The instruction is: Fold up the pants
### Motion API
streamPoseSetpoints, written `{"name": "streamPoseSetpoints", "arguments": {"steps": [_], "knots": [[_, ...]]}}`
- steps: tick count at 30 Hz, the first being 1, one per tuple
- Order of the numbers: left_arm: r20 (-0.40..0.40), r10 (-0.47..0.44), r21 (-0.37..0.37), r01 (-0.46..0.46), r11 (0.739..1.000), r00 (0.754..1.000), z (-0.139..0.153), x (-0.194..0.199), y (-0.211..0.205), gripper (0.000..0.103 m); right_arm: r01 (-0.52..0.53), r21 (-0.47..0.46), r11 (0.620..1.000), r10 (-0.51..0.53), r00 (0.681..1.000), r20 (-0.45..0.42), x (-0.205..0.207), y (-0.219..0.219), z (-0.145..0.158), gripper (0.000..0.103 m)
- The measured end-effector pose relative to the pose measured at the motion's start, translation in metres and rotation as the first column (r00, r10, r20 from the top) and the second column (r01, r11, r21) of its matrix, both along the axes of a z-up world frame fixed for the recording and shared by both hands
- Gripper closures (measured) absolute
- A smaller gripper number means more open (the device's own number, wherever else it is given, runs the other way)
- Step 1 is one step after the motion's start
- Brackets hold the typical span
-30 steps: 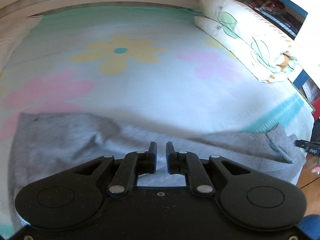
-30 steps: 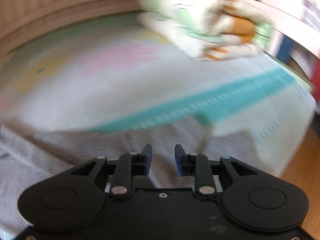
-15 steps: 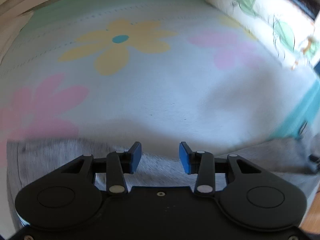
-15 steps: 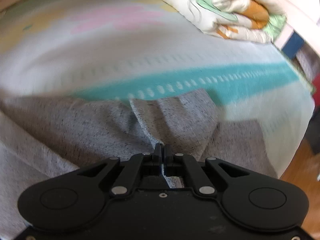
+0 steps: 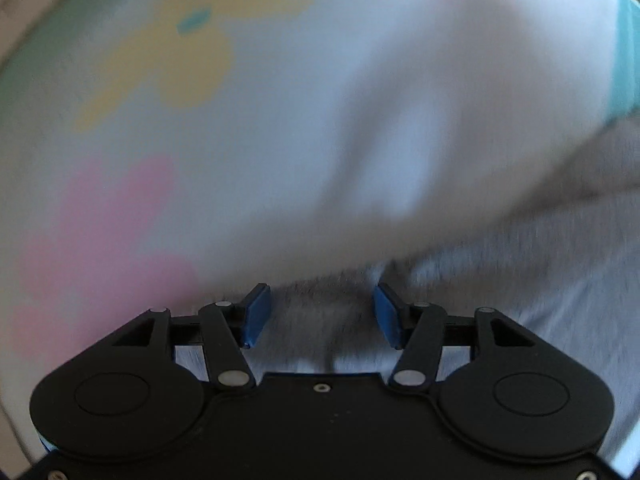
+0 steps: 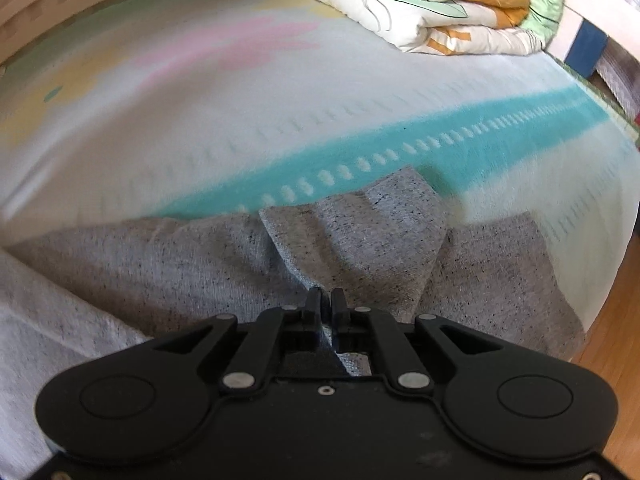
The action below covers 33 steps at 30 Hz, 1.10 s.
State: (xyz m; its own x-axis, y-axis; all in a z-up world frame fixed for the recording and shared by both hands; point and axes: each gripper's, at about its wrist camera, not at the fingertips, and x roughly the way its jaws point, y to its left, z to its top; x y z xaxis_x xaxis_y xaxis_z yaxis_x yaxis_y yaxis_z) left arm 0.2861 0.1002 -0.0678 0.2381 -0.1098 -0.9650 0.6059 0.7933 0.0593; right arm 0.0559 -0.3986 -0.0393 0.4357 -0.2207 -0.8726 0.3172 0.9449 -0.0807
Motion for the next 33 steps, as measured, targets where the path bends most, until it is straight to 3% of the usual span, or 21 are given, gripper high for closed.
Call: {"name": "streamPoseSetpoints", "arguments": {"steps": [1, 2, 3, 9, 12, 13, 19, 23, 28, 31, 33], "knots": [[0.025, -0.008, 0.002, 0.008, 1.0, 1.0, -0.003, -0.008, 0.004, 0.082, 0.006, 0.004, 1.0, -0.006, 1.0, 0.006, 0.001, -0.001, 0.001, 0.097], [0.051, -0.011, 0.002, 0.011, 1.0, 0.999, -0.003, -0.015, 0.007, 0.099, 0.01, 0.006, 1.0, -0.01, 1.0, 0.012, 0.001, -0.001, 0.003, 0.097], [0.057, 0.007, -0.021, -0.005, 1.0, 0.998, -0.001, -0.02, 0.011, 0.101, 0.013, 0.008, 1.0, -0.013, 1.0, 0.016, 0.003, -0.003, 0.002, 0.096], [0.153, 0.144, -0.15, -0.121, 0.981, 0.978, 0.023, -0.069, 0.039, 0.102, 0.04, 0.036, 0.999, -0.043, 0.996, 0.074, 0.0, -0.008, 0.016, 0.093], [0.177, 0.213, -0.209, -0.174, 0.962, 0.961, 0.038, -0.102, 0.046, 0.102, 0.046, 0.04, 0.998, -0.05, 0.993, 0.106, -0.001, -0.01, 0.022, 0.086], [0.176, 0.226, -0.229, -0.183, 0.956, 0.958, 0.043, -0.113, 0.052, 0.102, 0.044, 0.042, 0.998, -0.049, 0.992, 0.114, -0.001, -0.009, 0.024, 0.081], [0.196, 0.246, -0.275, -0.187, 0.943, 0.949, 0.062, -0.19, 0.07, 0.103, -0.005, 0.062, 0.998, -0.002, 0.993, 0.118, 0.0, 0.0, 0.026, 0.076], [0.151, 0.249, -0.301, -0.195, 0.934, 0.957, 0.06, -0.237, 0.077, 0.103, -0.065, 0.012, 0.998, 0.063, 0.994, 0.085, 0.006, 0.018, 0.017, 0.072], [0.14, 0.247, -0.284, -0.2, 0.938, 0.959, 0.046, -0.265, 0.082, 0.103, -0.157, -0.136, 0.978, 0.159, 0.987, 0.007, 0.017, 0.041, -0.004, 0.07], [0.106, 0.308, -0.316, -0.262, 0.912, 0.945, 0.046, -0.264, 0.09, 0.102, -0.188, -0.19, 0.964, 0.18, 0.982, -0.057, 0.026, 0.047, -0.022, 0.071], [0.079, 0.353, -0.341, -0.308, 0.888, 0.932, 0.052, -0.247, 0.091, 0.102, -0.185, -0.252, 0.95, 0.165, 0.982, -0.096, 0.029, 0.048, -0.032, 0.077]]}}
